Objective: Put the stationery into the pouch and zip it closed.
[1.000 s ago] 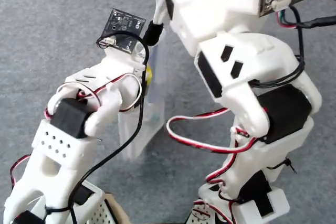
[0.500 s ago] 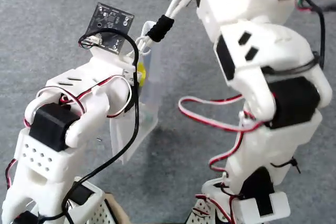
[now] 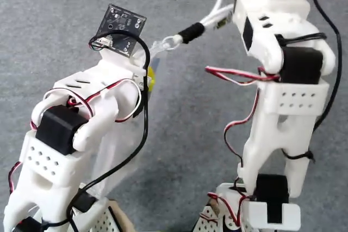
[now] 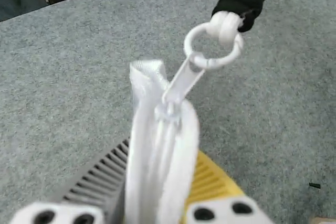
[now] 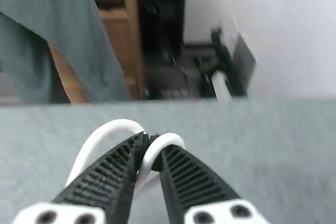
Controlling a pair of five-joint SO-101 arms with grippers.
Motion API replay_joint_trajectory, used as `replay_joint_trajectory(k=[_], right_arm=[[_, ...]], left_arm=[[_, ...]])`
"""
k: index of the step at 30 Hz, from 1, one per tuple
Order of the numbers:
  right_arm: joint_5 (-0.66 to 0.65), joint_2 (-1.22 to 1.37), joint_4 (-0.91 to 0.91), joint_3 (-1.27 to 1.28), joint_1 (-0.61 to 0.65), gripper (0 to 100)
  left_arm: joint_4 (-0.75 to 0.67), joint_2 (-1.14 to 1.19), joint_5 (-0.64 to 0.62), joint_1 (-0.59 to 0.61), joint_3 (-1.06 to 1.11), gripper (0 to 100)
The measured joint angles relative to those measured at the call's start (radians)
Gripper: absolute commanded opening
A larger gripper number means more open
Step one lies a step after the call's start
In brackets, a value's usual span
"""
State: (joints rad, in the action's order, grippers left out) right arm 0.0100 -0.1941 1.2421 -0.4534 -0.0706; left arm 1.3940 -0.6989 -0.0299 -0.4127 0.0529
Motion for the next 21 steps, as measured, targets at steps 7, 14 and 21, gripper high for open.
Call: replay_joint_trajectory(k=[7, 14, 21], right_arm=[[0.0, -0.005, -0.035, 0.155, -0.041, 1.2], [0.0, -0.063, -0.071, 0.184, -0.046, 1.2], [0.0, -0.229, -0.071, 0.184, 0.026, 1.2]], left_arm=[[0.002, 0.002, 0.0, -0.002, 0.0, 3], [0.002, 0.005, 0.0, -0.002, 0.002, 3], [0.002, 0.003, 0.0, 0.0, 0.002, 7]])
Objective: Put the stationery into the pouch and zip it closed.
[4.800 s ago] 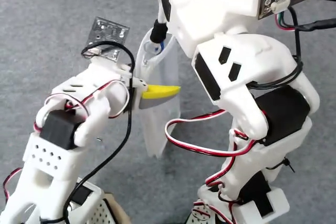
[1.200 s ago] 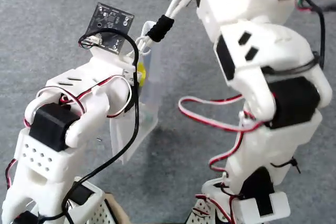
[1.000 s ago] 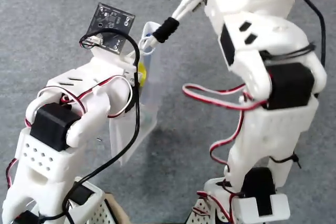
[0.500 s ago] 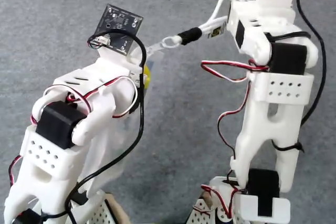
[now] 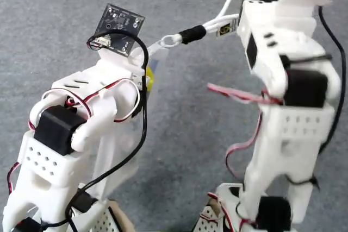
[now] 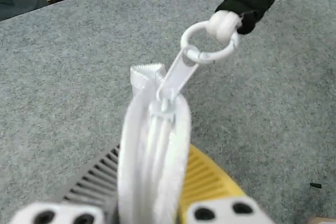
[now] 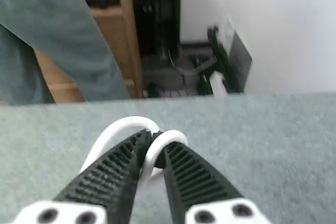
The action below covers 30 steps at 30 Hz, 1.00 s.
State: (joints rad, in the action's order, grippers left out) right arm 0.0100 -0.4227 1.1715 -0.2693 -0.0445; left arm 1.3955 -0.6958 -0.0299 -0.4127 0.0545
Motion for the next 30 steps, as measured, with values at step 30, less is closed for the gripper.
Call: replay_joint_trajectory(k=[30], right_arm=[[0.0, -0.155, -0.006, 0.0, 0.055, 1.2]], left_arm=[[0.0, 0.0, 0.0, 0.0, 0.0, 9]])
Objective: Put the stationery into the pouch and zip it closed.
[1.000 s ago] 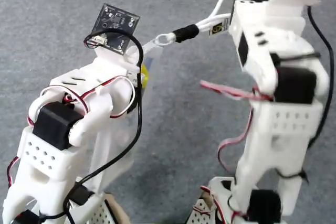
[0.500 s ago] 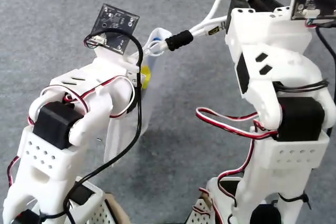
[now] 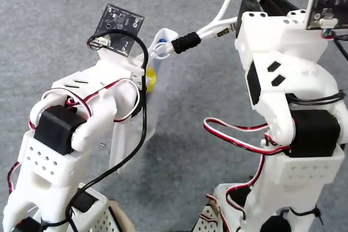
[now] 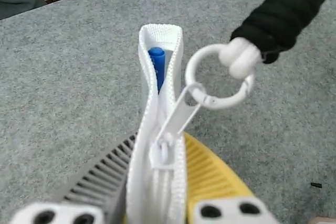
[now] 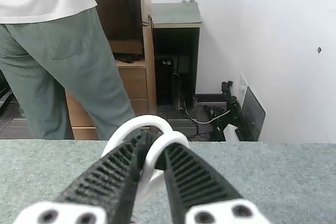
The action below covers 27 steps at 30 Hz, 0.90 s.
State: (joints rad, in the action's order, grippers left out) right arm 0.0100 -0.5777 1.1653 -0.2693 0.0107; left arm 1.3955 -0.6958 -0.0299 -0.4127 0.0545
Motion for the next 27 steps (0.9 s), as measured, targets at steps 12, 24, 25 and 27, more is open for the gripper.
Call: replay_joint_trajectory(k=[12, 24, 25, 27], right_arm=[[0.0, 0.0, 0.0, 0.0, 0.032, 1.2], [0.0, 0.0, 0.0, 0.0, 0.034, 1.2], [0.0, 0.0, 0.0, 0.0, 0.035, 1.2], [0.0, 0.0, 0.0, 0.0, 0.035, 1.2]], left_arm=[[0.002, -0.002, 0.0, 0.002, -0.003, 15], [-0.041, -0.002, 0.002, 0.002, 0.055, 8], [-0.049, -0.002, 0.002, 0.002, 0.061, 6], [-0.06, -0.002, 0.002, 0.002, 0.066, 3]])
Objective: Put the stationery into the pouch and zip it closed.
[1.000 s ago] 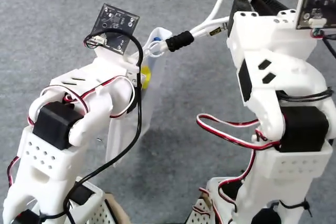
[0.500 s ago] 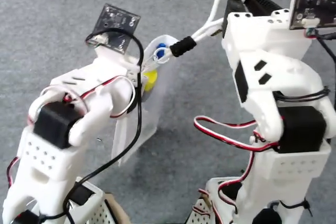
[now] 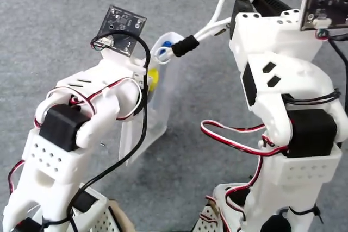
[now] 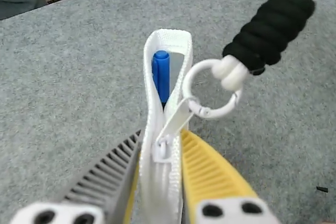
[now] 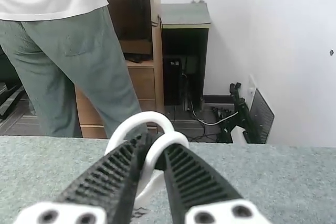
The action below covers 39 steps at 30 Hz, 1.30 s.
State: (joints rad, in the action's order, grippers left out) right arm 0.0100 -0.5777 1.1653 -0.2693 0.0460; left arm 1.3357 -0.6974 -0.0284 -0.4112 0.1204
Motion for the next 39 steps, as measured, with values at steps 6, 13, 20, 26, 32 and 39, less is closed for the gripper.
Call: replay_joint_trajectory(k=[6, 13, 20, 26, 32, 39], right_arm=[[0.0, 0.0, 0.0, 0.0, 0.0, 1.2], [0.0, 0.0, 0.0, 0.002, 0.0, 1.2], [0.0, 0.0, -0.021, 0.068, -0.031, 1.3], [0.0, 0.0, -0.089, 0.215, -0.066, 1.5], [0.0, 0.0, -0.094, 0.242, -0.066, 21.1], [0.0, 0.0, 0.08, 0.238, -0.063, 44.2]], left_arm=[[-0.002, 0.0, 0.0, 0.0, 0.002, 3], [-0.002, 0.0, 0.0, 0.0, 0.002, 3], [-0.002, 0.0, 0.0, 0.0, 0.002, 3], [-0.002, 0.0, 0.0, 0.0, 0.002, 3], [-0.002, 0.0, 0.0, 0.0, 0.003, 3], [-0.014, 0.0, 0.0, -0.003, 0.005, 3]])
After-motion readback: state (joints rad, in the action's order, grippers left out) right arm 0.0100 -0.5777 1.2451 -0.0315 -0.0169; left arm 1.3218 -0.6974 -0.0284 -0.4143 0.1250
